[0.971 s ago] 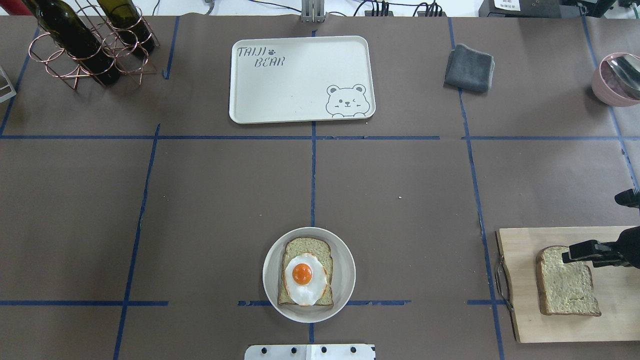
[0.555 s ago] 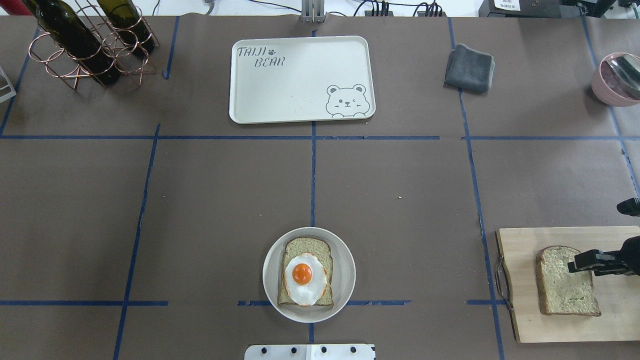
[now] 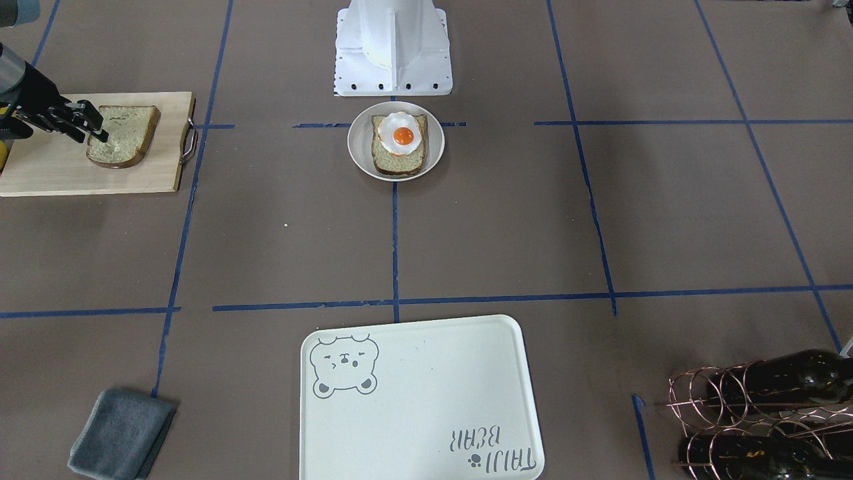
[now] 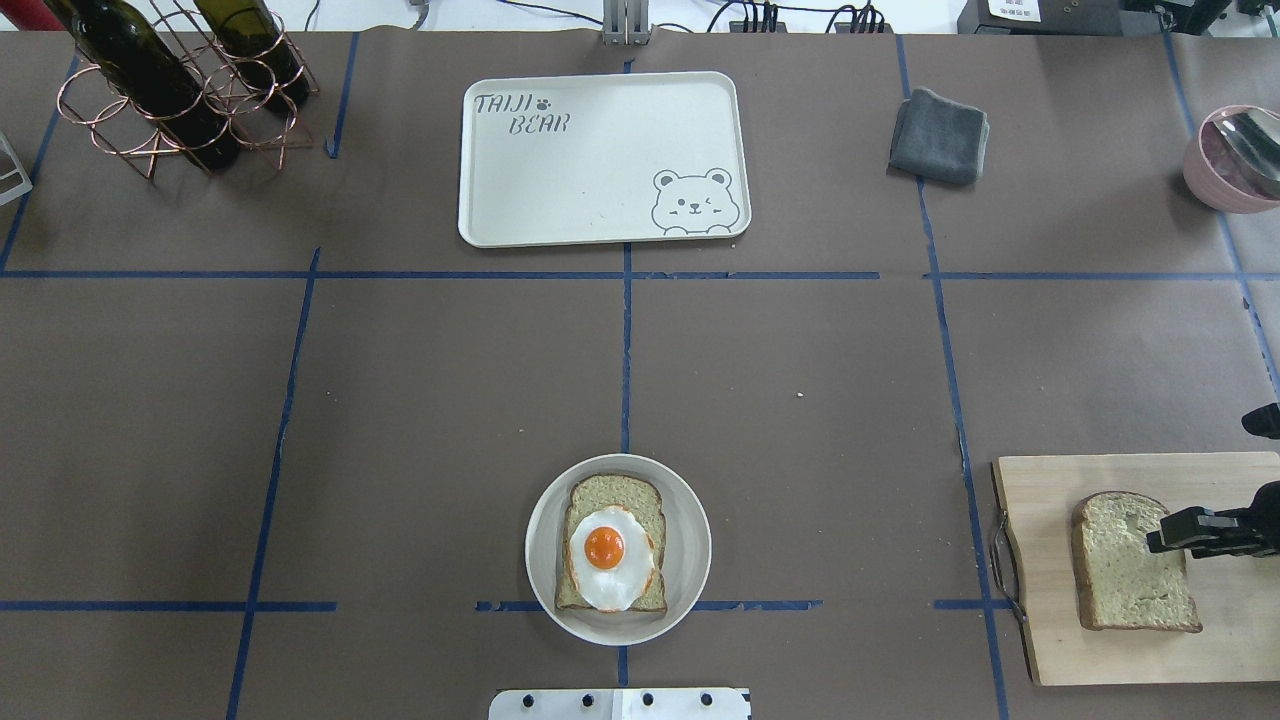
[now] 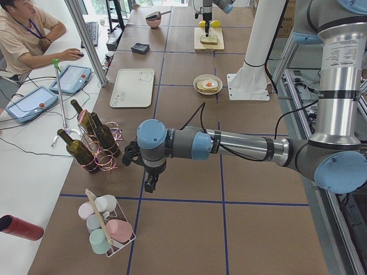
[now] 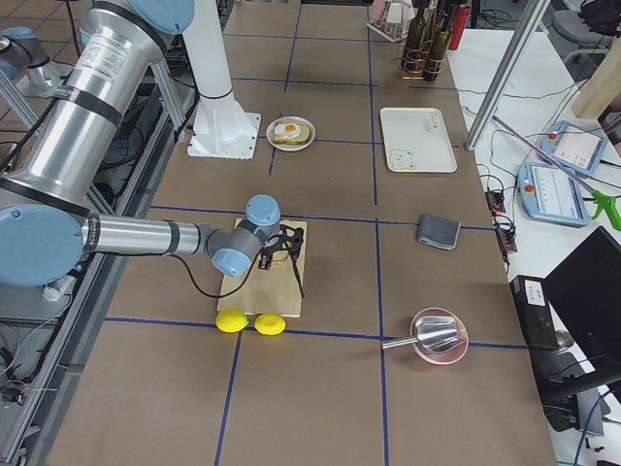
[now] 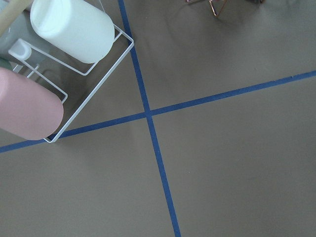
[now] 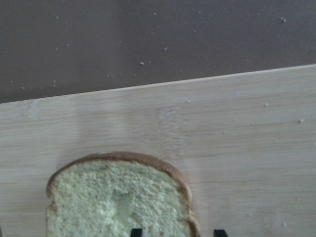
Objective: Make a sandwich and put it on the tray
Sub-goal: 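Lower the right gripper to the bread slice on the cutting board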
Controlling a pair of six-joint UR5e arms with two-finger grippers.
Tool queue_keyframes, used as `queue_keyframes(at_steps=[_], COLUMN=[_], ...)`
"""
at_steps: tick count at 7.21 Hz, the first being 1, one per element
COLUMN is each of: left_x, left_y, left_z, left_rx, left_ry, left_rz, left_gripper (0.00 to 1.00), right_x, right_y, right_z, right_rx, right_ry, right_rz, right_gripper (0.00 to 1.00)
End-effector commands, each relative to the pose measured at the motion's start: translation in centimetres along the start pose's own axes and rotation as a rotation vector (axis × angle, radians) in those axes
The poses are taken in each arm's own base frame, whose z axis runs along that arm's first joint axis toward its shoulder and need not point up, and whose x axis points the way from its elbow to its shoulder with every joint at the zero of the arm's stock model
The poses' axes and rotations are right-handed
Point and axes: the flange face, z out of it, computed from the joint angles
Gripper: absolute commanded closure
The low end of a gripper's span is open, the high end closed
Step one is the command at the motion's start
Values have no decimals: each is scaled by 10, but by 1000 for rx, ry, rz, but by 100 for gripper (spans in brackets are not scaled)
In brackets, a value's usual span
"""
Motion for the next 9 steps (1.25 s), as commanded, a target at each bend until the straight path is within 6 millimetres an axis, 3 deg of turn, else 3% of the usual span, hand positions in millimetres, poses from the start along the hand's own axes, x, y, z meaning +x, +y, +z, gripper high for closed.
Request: queue_keyframes(at_steps=[1,4,9], left_x=[0,1,2], left_y=[0,0,-2], left_z=[0,-1,-2], left_rx=[0,2,5], left_ry=[0,-2,-3], left_rz=[0,3,6], left_gripper=[0,0,0], right_x=[4,3,-1], right_y=[1,1,8], right_z=[3,4,-9], right_rx=[-7,-10,19], right_ry=[5,6,-85], right_rz=[7,11,-48], right_gripper=[53,100,100])
